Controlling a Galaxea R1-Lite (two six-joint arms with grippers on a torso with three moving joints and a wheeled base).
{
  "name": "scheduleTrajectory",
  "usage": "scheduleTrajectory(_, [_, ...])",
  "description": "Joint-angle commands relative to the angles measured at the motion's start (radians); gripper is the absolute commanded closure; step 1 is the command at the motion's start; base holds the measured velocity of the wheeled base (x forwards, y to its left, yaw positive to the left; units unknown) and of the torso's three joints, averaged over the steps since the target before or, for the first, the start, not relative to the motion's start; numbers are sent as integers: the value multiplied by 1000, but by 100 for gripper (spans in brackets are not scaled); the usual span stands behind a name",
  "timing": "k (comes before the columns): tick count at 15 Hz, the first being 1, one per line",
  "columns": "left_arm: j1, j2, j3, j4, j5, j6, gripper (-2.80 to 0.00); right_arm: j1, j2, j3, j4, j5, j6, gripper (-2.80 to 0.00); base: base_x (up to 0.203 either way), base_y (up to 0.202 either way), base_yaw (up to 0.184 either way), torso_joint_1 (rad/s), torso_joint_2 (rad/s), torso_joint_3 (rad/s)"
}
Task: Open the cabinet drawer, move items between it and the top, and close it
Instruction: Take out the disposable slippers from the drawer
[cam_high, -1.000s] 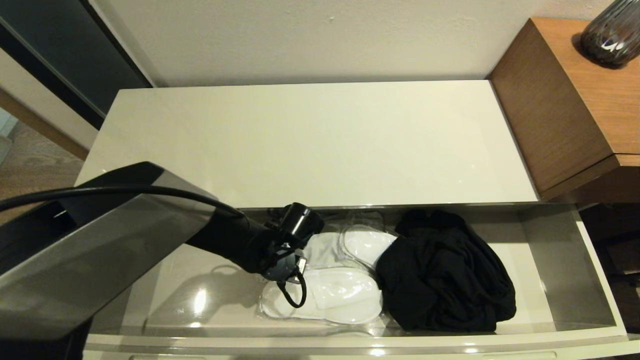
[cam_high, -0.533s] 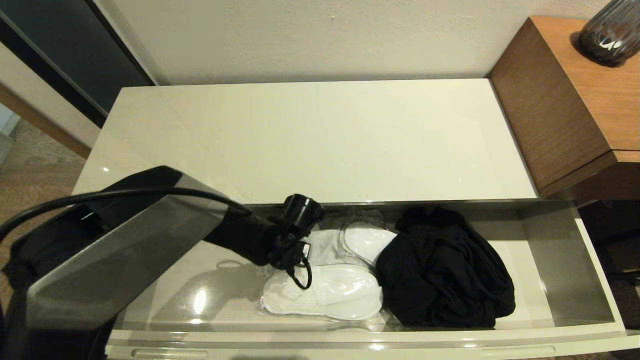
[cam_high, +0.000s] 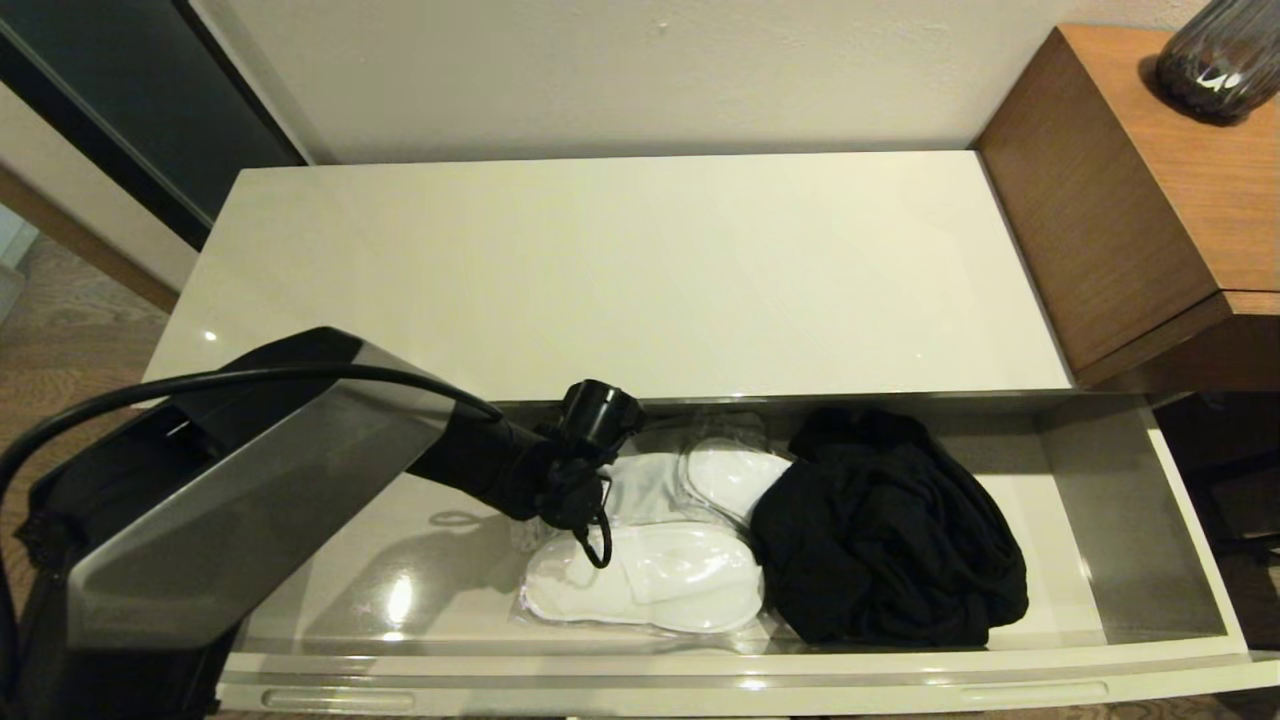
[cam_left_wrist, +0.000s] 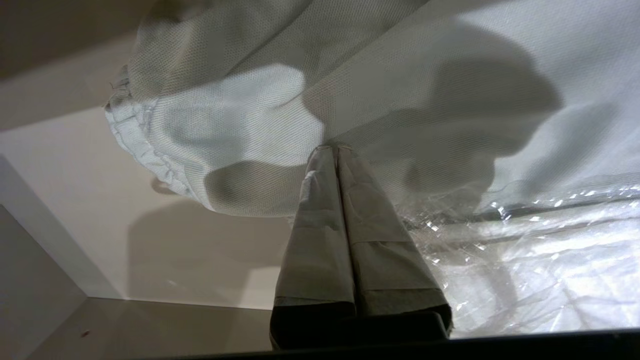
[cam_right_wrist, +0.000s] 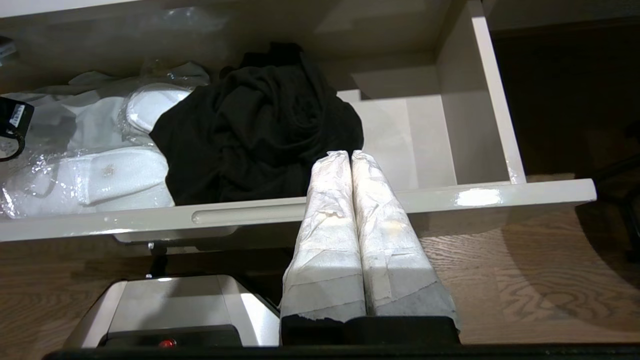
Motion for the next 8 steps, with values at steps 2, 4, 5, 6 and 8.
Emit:
scheduleTrajectory(2, [9, -98, -203, 27, 5, 38, 0, 1, 2, 0, -1, 0, 1, 0, 0, 0, 0, 0, 0, 0])
scheduleTrajectory(4, [8, -122, -205, 35, 9, 48, 0, 1, 2, 0, -1, 0, 1, 0, 0, 0, 0, 0, 0, 0])
scheduleTrajectory(5, [7, -155, -217, 36, 19, 69, 0, 1, 2, 0, -1, 1, 1, 0, 0, 0, 0, 0, 0, 0])
scheduleTrajectory(6, [6, -157, -261, 38, 32, 98, 0, 1, 2, 0, -1, 0, -1, 0, 0, 0, 0, 0, 0, 0])
scheduleTrajectory(8, [8, -128, -305, 40, 42, 121, 0, 1, 2, 0, -1, 0, 1, 0, 0, 0, 0, 0, 0, 0])
